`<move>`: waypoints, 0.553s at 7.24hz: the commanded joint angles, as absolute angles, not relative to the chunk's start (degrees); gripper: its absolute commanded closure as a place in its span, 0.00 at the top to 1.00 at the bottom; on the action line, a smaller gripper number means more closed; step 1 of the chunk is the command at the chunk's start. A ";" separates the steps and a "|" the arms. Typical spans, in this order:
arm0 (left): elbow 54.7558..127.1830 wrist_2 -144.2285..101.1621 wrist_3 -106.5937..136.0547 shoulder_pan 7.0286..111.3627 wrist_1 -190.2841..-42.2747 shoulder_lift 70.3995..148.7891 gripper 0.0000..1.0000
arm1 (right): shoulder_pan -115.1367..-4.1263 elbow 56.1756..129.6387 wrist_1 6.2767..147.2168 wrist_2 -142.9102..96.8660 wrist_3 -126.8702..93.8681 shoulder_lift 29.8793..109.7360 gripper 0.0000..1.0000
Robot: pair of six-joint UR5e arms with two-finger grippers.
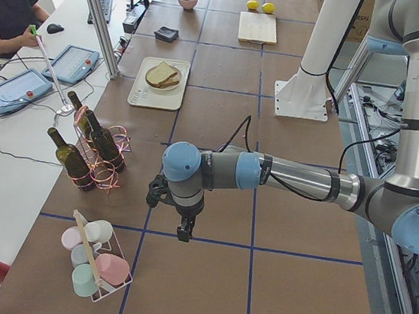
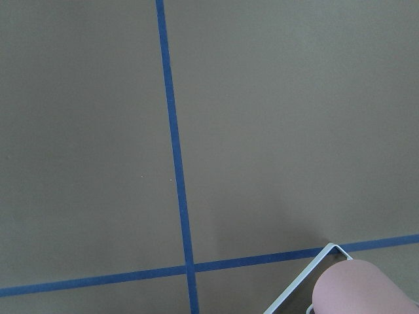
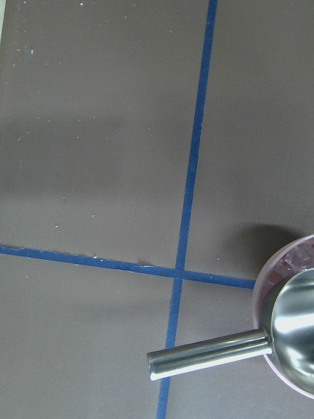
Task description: Make sandwich and place on tray
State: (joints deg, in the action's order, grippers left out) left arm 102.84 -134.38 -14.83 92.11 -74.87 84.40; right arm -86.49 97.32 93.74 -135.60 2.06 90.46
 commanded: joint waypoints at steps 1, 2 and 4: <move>103.09 -134.38 -14.85 92.11 -74.88 84.46 1.00 | -86.75 97.56 93.78 -134.74 2.20 90.62 1.00; 103.10 -134.38 -14.85 92.11 -74.88 84.46 1.00 | -86.75 97.56 93.78 -134.65 1.85 90.62 1.00; 103.01 -134.38 -14.85 92.11 -74.97 84.46 1.00 | -86.75 97.82 94.04 -134.47 1.85 90.79 1.00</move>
